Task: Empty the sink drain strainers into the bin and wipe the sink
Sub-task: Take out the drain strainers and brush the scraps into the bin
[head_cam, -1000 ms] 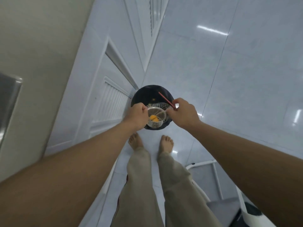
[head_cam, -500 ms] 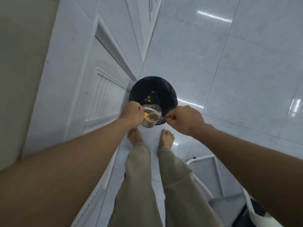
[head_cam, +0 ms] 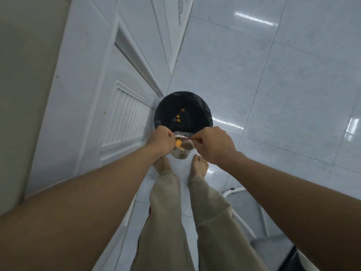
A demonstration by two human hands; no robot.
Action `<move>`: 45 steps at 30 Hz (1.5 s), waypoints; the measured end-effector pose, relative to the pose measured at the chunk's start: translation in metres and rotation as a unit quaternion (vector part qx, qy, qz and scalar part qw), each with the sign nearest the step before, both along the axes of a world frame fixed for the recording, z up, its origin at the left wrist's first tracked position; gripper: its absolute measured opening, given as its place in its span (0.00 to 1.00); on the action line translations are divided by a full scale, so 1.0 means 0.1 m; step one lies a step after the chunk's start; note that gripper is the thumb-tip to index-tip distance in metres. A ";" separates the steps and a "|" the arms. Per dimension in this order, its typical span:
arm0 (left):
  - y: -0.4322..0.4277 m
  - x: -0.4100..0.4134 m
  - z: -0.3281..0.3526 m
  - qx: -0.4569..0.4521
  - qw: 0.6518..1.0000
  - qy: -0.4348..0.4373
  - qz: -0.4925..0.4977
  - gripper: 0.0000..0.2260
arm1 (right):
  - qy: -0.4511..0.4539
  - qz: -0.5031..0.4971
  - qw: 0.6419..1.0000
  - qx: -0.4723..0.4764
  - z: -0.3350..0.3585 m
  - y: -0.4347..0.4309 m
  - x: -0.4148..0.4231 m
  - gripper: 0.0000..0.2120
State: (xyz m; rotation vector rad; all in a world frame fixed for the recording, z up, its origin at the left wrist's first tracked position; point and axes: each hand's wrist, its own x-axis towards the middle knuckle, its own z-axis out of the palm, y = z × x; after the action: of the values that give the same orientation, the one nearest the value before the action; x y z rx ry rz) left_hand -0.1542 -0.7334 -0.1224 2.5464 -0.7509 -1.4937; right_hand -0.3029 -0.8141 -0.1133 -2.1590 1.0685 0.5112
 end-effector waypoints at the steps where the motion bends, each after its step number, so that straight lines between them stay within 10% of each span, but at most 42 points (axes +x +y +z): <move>1: 0.00 0.00 0.00 0.003 1.000 0.000 0.002 0.14 | -0.007 -0.013 1.000 -0.011 0.01 0.01 -0.02 0.13; 45: 0.04 -0.02 -0.03 0.018 0.999 0.028 0.007 0.14 | 0.048 0.073 0.996 -0.027 -0.06 0.01 0.02 0.15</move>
State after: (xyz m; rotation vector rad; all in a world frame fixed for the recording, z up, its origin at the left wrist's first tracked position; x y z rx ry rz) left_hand -0.1566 -0.7299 -0.1253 2.5196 -0.7027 -1.5808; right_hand -0.3014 -0.8130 -0.1189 -2.2923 0.9902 0.6656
